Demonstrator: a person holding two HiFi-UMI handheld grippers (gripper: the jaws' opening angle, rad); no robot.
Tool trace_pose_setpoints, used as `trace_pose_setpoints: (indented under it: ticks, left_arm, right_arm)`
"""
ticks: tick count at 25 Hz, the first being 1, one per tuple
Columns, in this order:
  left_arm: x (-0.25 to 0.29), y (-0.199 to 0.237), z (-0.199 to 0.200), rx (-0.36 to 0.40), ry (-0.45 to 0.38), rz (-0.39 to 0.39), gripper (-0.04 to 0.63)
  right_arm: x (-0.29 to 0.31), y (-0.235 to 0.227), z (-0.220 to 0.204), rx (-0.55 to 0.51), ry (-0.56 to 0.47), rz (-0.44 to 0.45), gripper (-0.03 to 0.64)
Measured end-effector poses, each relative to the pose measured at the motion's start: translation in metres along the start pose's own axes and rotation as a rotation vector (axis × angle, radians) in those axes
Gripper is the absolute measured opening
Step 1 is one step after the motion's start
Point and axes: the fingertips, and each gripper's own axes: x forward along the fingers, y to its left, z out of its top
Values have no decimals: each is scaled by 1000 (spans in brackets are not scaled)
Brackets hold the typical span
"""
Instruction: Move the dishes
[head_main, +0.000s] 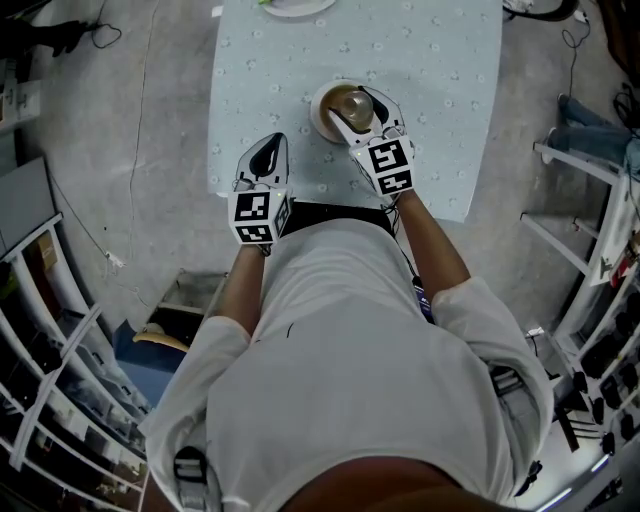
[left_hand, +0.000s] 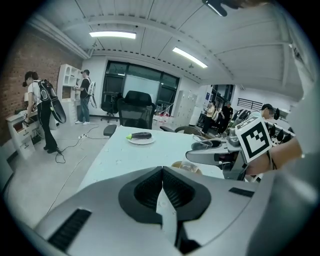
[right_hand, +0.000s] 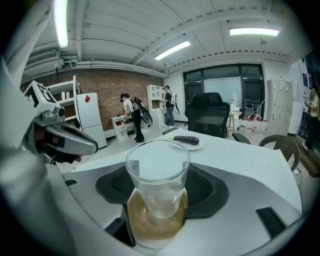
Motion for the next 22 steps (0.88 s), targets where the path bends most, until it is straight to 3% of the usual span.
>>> trace_pose_setpoints:
  ticks: [14, 22]
  left_arm:
    - [23, -33, 45, 93, -62, -128, 18]
    - [49, -82, 65, 178, -69, -272, 18]
  right_arm:
    - [-49, -20, 43, 7, -94, -98, 278]
    - [-98, -59, 45, 74, -135, -250, 278]
